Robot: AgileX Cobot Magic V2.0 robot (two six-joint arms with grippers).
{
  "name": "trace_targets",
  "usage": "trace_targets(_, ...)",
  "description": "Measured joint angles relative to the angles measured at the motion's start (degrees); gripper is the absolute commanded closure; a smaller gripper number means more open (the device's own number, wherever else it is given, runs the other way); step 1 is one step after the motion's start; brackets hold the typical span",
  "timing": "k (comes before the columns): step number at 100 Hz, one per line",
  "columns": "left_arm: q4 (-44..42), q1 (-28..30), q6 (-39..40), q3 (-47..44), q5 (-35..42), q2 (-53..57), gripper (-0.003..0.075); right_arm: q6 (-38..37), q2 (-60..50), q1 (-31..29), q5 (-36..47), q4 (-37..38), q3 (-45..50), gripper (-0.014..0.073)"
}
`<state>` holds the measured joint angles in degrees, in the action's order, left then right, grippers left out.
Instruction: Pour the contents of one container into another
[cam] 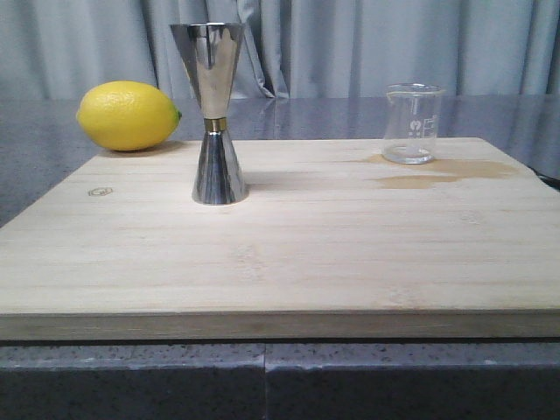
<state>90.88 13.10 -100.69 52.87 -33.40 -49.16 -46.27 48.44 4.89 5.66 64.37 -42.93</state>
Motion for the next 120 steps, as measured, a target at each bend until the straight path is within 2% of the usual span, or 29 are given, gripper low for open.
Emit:
trace_targets(17, 1.51, 0.15, 3.30, -1.18, 17.89, 11.45, 0.0281, 0.00, -7.73, 0.00, -11.23, 0.35, -0.97, 0.0072)
trace_targets(35, 3.35, 0.30, 4.94, -7.92, 26.77, 22.46, 0.0281, 0.00, -16.53, 0.00, -17.20, 0.24, -0.97, 0.0072)
trace_targets(51, 6.50, 0.30, 5.42, -18.07, 30.24, 31.95, 0.0304, 0.00, -24.39, 0.00, -19.22, 0.16, 1.83, 0.0072)
trace_targets(69, 7.81, 0.30, 5.66, -30.29, 31.22, 41.39, 0.0321, 0.00, -32.57, 0.00, -20.61, -0.12, 9.64, 0.0072)
trace_targets(94, 8.19, 0.30, 5.76, -40.98, 30.77, 47.20, 0.0321, 0.00, -41.04, 0.00, -20.56, -2.62, 21.80, 0.0075)
trace_targets(101, 8.19, 0.30, 5.76, -42.95, 30.22, 47.29, 0.0323, 0.00, -42.11, 0.00, -20.44, -3.71, 24.81, 0.0105)
trace_targets(109, 8.60, 0.30, 5.76, -44.50, 29.98, 47.29, 0.0350, 0.00, -42.50, 0.00, -20.05, -4.56, 27.27, 0.0186)
trace_targets(120, 9.03, 0.30, 5.76, -45.41, 29.98, 47.29, 0.0454, 0.00, -42.64, 0.00, -18.34, -4.95, 29.10, 0.0340)
